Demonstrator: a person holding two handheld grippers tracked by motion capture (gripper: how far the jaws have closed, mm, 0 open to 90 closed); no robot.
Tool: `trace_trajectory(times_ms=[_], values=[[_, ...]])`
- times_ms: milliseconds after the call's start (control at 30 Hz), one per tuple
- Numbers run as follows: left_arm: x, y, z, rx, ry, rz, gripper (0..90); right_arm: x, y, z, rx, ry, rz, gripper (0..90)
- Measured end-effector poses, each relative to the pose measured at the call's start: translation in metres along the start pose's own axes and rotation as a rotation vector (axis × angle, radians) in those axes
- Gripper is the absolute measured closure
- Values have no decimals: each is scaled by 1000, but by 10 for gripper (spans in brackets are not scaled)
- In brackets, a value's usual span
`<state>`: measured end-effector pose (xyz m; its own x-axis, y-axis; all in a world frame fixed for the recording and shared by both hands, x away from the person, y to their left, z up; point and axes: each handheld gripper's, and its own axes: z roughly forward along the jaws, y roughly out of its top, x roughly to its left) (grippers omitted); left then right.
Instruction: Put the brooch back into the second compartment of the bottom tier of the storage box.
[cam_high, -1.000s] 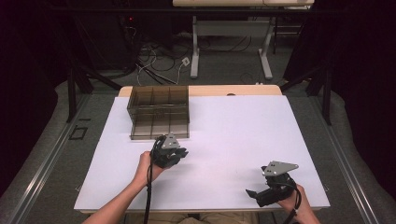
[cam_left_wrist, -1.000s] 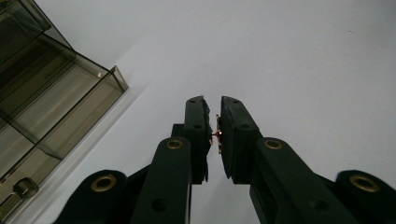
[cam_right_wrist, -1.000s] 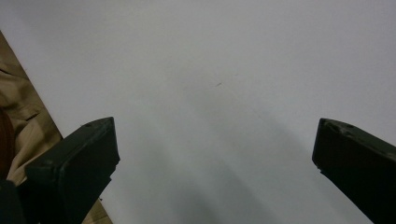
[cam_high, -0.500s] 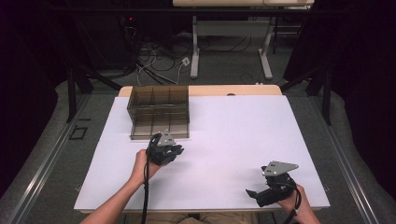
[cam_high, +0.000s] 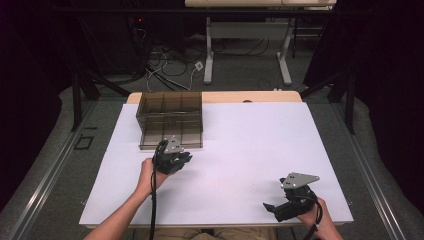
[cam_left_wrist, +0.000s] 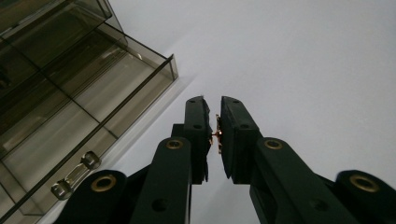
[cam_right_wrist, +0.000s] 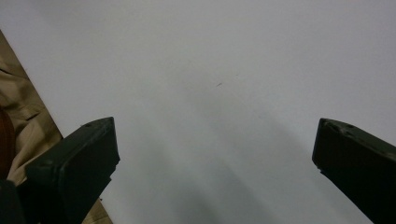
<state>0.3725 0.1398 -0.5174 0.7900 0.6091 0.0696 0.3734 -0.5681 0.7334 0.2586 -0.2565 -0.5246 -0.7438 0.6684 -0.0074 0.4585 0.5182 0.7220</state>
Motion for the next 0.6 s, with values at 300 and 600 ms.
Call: trace_trajectory(times_ms=[300,600], values=[[12,-3,-5,-9,31,-25,814,0,0,0,0,0,0,0],[23,-6,-8,-14,62,-45,814,0,0,0,0,0,1,0]])
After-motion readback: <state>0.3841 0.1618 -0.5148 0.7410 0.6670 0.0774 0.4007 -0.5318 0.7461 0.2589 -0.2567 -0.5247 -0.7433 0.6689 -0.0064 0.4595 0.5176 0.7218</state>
